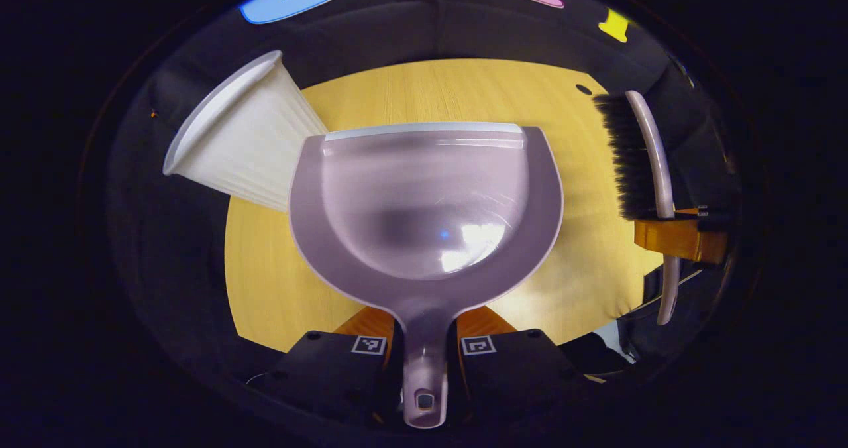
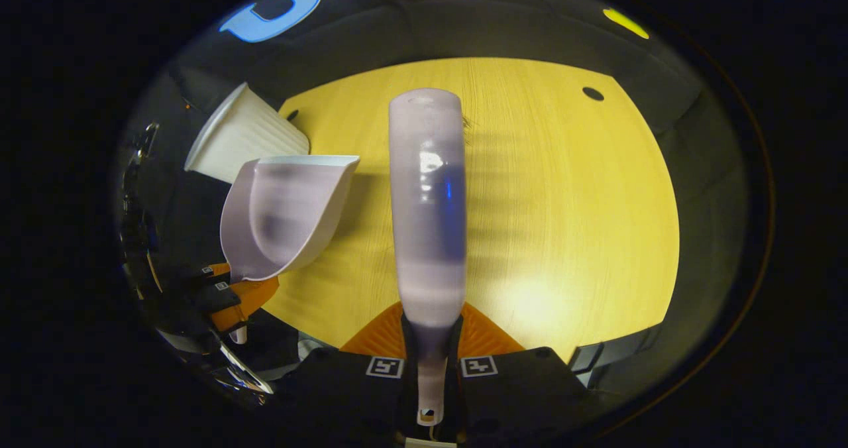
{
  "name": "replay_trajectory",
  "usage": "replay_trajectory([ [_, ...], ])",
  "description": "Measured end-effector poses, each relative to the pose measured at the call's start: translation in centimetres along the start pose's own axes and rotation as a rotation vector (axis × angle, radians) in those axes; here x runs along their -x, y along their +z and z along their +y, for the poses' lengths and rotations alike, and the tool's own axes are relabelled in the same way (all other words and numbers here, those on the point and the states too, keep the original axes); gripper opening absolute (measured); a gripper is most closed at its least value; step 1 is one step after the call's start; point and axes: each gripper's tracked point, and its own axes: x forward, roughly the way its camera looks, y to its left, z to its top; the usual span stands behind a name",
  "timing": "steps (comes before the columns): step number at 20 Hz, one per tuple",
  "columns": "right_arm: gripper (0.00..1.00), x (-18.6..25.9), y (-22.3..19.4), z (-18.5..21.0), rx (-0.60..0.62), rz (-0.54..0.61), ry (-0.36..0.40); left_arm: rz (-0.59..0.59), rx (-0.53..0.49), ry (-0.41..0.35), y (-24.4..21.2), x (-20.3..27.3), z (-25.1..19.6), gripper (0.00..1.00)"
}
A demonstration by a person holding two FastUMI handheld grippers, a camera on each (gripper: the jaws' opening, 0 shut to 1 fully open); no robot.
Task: Pick up the small broom and dustpan from the desktop, sweep the trash into the dustpan with the broom, and then empty the trash into the garbage bin.
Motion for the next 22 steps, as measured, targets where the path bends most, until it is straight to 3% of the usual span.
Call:
replay_trajectory([
  [2,0.17,-2.3,-2.7,0.4,-0.015,0.055,-0.019,0.039,0.042,0.013,-0.5,-3.0,-0.1,0.25],
  [11,0.17,-8.8,-4.8,-0.6,-0.053,0.139,-0.074,0.132,0.105,-0.014,1.3,-1.8,1.0,0.25],
  [18,0.18,-10.0,-5.3,-1.3,-0.061,0.177,-0.126,0.142,0.083,-0.006,1.2,-2.2,1.1,0.26],
  [22,0.24,-10.0,-5.3,-1.5,-0.055,0.197,-0.134,0.175,0.094,-0.02,1.1,-2.4,1.3,0.27],
])
